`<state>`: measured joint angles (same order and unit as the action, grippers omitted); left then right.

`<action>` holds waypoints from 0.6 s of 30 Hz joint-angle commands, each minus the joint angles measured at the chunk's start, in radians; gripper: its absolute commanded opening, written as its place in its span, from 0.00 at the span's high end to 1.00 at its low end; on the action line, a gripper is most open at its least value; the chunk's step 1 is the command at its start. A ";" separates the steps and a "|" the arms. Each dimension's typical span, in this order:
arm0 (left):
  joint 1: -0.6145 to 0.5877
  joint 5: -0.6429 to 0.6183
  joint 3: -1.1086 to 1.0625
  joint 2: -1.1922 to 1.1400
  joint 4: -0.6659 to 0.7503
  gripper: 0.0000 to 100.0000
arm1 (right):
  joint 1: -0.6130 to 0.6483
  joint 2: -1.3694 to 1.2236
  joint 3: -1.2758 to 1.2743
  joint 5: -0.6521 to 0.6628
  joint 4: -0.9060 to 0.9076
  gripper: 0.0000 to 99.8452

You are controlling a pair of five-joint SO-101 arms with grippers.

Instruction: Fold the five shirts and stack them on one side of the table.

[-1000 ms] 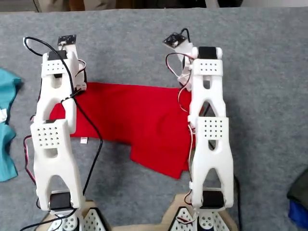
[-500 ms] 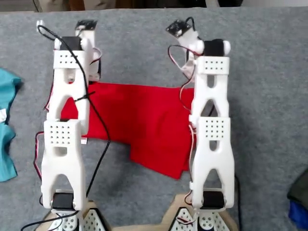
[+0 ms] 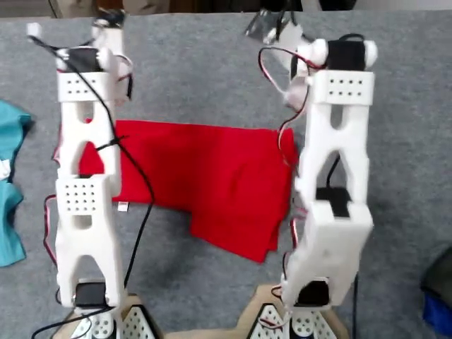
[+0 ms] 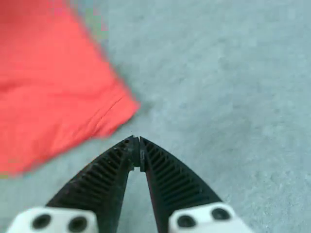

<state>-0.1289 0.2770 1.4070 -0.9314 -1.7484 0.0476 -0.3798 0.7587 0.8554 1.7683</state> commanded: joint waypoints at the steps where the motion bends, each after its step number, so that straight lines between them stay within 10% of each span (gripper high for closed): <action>1: -0.049 -0.012 0.106 0.007 -0.011 0.98 | 0.058 0.278 -0.440 0.103 -0.089 0.99; 9: -0.044 -0.173 0.086 0.054 -0.021 0.98 | 0.228 0.748 -1.330 0.163 -0.503 0.99; 18: 0.083 -0.169 -0.747 0.547 -0.009 0.98 | 0.334 0.894 -1.643 0.025 -0.620 0.99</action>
<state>-0.0813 0.1112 0.9283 -0.6214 -1.7530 0.3606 0.4780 -0.8646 0.9275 1.1684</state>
